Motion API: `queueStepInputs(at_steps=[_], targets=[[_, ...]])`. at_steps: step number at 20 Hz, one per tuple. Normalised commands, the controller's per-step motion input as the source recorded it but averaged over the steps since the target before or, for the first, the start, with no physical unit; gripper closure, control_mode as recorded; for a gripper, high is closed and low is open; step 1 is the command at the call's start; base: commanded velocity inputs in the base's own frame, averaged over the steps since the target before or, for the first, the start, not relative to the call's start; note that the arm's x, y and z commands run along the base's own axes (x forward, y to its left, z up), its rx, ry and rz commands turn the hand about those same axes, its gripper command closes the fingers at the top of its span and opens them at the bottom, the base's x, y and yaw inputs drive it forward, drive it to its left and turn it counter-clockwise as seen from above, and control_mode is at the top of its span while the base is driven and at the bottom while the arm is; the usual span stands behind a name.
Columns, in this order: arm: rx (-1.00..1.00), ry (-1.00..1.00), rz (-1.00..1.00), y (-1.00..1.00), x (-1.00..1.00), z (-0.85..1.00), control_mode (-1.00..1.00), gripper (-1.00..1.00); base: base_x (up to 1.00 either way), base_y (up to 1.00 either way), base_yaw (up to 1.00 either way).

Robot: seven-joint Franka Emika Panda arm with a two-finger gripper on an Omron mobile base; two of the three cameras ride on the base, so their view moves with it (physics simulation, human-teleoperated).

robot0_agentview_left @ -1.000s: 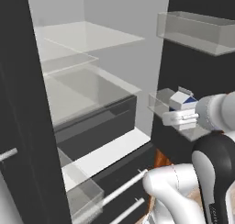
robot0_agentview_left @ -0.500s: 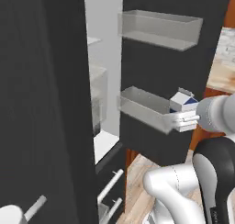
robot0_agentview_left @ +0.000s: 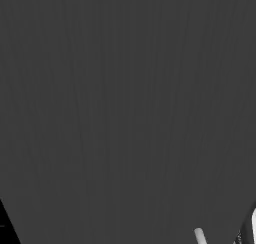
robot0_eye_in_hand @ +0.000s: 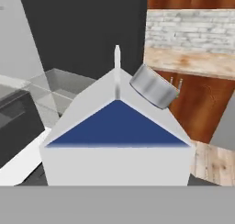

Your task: Take a sugar cube from the saucer and place it inside the coffee. Then, grab milk from the fridge and place it next to the coffee on the counter to sweeten the coffee.

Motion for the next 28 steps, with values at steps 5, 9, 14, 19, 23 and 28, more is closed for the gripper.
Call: queueStepInputs(at_steps=[5,9,14,19,23,28], targets=[[0.0,0.0,0.0,0.0,0.0,0.0,1.0,1.0,-0.13,-0.48,-0.76],[0.0,0.0,0.0,0.0,0.0,0.0,1.0,1.0,0.68,-0.85,-0.42],[0.0,0.0,0.0,0.0,0.0,0.0,1.0,1.0,1.0,-0.11,-0.09],[0.0,0.0,0.0,0.0,0.0,0.0,1.0,1.0,1.0,-0.02,-0.08],[0.0,0.0,0.0,0.0,0.0,0.0,1.0,1.0,0.75,-0.39,0.36],[0.0,0.0,0.0,0.0,0.0,0.0,1.0,1.0,1.0,-0.72,0.04]])
